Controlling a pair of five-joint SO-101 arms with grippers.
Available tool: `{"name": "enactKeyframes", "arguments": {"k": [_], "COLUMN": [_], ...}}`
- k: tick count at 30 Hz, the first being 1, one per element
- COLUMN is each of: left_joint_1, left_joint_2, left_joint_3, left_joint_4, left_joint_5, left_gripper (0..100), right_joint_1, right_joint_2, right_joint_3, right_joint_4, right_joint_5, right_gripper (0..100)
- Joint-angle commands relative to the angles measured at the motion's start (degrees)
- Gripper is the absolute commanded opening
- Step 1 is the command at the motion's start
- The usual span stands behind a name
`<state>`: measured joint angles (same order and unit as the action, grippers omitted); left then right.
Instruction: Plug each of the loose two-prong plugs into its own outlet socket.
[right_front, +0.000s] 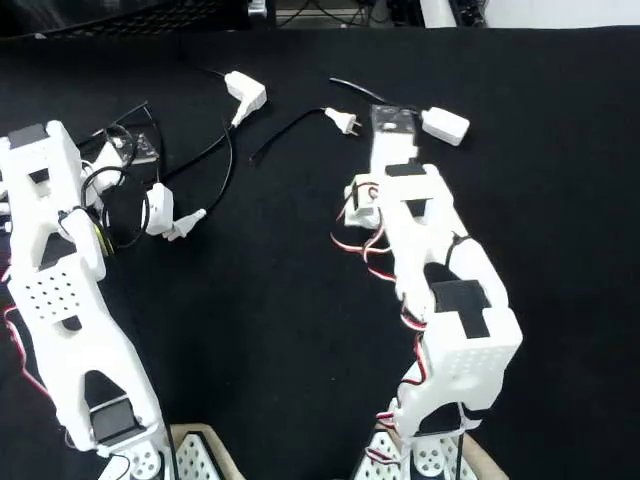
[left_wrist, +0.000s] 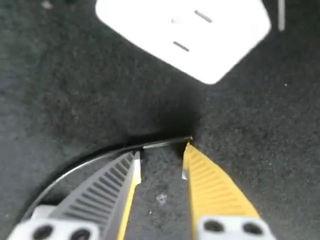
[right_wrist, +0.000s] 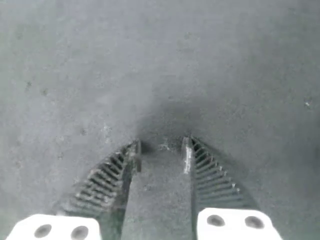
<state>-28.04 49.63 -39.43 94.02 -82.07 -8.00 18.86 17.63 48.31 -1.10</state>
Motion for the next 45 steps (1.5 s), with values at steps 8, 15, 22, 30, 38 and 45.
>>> {"name": "enactKeyframes", "arguments": {"k": [8, 15, 22, 30, 38, 45], "left_joint_1": [-0.4, -1.36, 4.35, 12.79, 18.24, 20.18], "left_joint_2": [1.14, 1.14, 1.14, 1.41, 1.85, 1.14], "left_joint_3": [-1.71, -4.62, -20.09, -15.96, -2.15, -5.76], "left_joint_4": [6.86, 6.33, 6.68, 6.77, 6.51, 6.59], "left_joint_5": [20.22, 33.58, 36.48, 49.14, 30.86, 30.68], "left_gripper": [14, 14, 14, 14, 14, 14], "right_joint_1": [-10.73, -7.65, -7.47, -7.74, -7.56, -7.47], "right_joint_2": [-0.57, -0.66, -0.66, -0.66, -0.66, -0.66], "right_joint_3": [-2.24, -1.63, -1.45, -1.63, -1.45, -1.63], "right_joint_4": [-0.88, -3.25, -3.25, -3.25, -4.66, -4.92], "right_joint_5": [17.32, 11.87, 11.08, 11.08, 11.08, 11.16], "right_gripper": [15.4, 15.2, 15.2, 15.2, 15.2, 15.2]}}
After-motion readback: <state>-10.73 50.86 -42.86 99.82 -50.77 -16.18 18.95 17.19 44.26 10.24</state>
